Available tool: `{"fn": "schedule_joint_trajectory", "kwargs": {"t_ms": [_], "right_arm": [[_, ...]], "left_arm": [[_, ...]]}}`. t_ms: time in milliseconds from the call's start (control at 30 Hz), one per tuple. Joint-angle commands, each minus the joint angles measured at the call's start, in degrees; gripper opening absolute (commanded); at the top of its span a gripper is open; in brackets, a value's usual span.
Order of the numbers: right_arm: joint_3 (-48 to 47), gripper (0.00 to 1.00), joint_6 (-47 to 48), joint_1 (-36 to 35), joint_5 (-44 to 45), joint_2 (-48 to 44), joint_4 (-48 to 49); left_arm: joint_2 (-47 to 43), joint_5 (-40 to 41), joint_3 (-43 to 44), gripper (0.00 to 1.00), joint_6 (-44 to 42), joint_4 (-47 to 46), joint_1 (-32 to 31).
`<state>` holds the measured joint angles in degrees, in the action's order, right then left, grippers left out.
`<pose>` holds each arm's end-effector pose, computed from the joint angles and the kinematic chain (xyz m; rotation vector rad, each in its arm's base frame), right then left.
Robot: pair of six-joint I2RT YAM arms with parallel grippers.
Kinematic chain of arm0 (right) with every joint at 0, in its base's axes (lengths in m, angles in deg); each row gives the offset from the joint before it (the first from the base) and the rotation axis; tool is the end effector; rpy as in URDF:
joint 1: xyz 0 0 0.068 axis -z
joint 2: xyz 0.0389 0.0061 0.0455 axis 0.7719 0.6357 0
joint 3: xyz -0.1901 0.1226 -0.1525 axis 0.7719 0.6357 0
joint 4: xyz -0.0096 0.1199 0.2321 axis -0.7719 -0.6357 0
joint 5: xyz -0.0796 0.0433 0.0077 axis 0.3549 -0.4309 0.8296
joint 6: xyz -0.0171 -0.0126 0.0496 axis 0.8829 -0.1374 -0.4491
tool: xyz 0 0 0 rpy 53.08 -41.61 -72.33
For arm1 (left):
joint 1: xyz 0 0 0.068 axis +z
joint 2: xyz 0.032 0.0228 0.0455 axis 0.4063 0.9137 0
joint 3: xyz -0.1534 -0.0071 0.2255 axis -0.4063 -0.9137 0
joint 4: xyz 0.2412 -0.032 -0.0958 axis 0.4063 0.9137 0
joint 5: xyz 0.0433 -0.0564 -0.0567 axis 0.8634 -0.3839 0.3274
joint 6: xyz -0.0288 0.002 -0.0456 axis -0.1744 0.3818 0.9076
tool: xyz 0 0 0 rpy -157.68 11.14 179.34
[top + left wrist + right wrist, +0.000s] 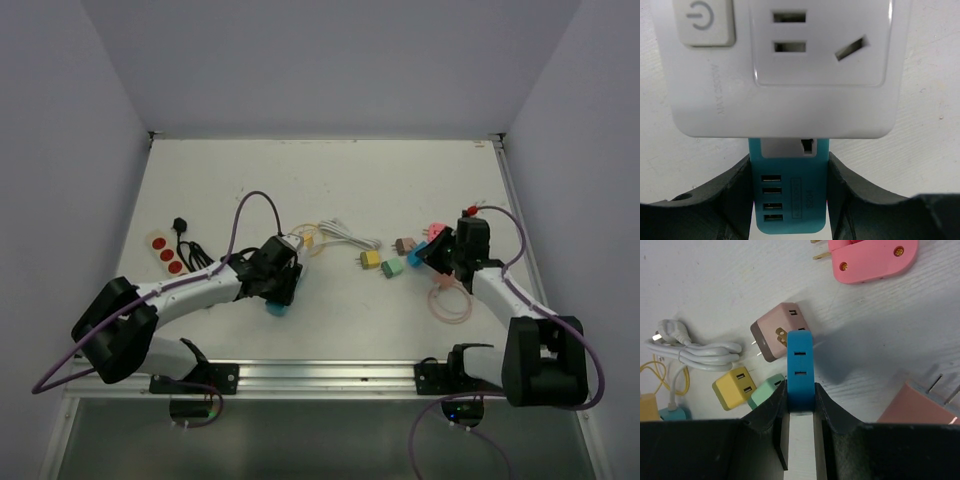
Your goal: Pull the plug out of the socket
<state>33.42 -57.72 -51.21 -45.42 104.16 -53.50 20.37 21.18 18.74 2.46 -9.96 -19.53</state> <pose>0.2314 0.0083 0.1777 0.6847 2.3029 0.5033 0.1839 -0.1704 0.1731 0.3731 2.6601 -0.2783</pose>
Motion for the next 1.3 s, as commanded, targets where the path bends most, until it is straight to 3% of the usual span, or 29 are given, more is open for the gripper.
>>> {"fn": "schedule_joint_trajectory", "kwargs": {"t_ms": [0, 133, 267, 367, 400, 500, 600, 833, 1100, 1267], "right_arm": [[1.10, 0.00, -1.85, 0.16, -1.57, 3.03, 3.18], [-0.04, 0.00, -3.08, 0.51, -2.10, 7.33, 5.73], [-0.57, 0.09, -3.44, 0.43, -0.70, 8.05, 4.86], [-0.48, 0.31, -2.13, 0.42, 1.31, 5.50, 2.14], [-0.83, 0.46, -1.60, 0.51, 1.93, 3.84, 1.08], [-2.06, 0.65, 1.12, 0.43, 3.87, 1.02, -3.13], [-3.55, 0.75, 3.50, 0.51, 4.76, -2.58, -6.39], [-5.14, 0.77, 4.65, -0.27, -2.69, -7.77, -7.98], [-6.54, 0.76, -3.85, -14.24, -8.25, -7.69, 0.71], [-7.86, 0.76, -11.94, -22.41, -3.87, -5.59, 6.42]], "left_arm": [[-3.02, -0.47, -0.21, 0.00, -1.43, -3.06, 0.44], [-3.28, -0.73, -0.12, 0.00, -1.61, -3.24, 0.44], [-4.42, -1.26, -0.39, 0.00, -1.78, -3.85, 0.44], [-5.74, -2.14, -1.00, 0.00, -2.22, -4.82, 0.44], [-6.01, -2.57, -1.17, 0.00, -2.22, -5.08, 0.44], [-6.62, -3.10, -1.53, 0.00, -2.40, -5.88, 0.44], [-6.71, -3.63, -1.53, 0.00, -2.57, -6.23, 0.44], [-7.76, -4.69, -1.88, 0.00, -3.27, -7.63, 0.09], [-10.75, -6.71, -1.79, 0.00, -3.98, -9.13, -1.49], [-11.72, -6.27, -2.14, 0.00, -4.07, -9.74, -2.63]]}}
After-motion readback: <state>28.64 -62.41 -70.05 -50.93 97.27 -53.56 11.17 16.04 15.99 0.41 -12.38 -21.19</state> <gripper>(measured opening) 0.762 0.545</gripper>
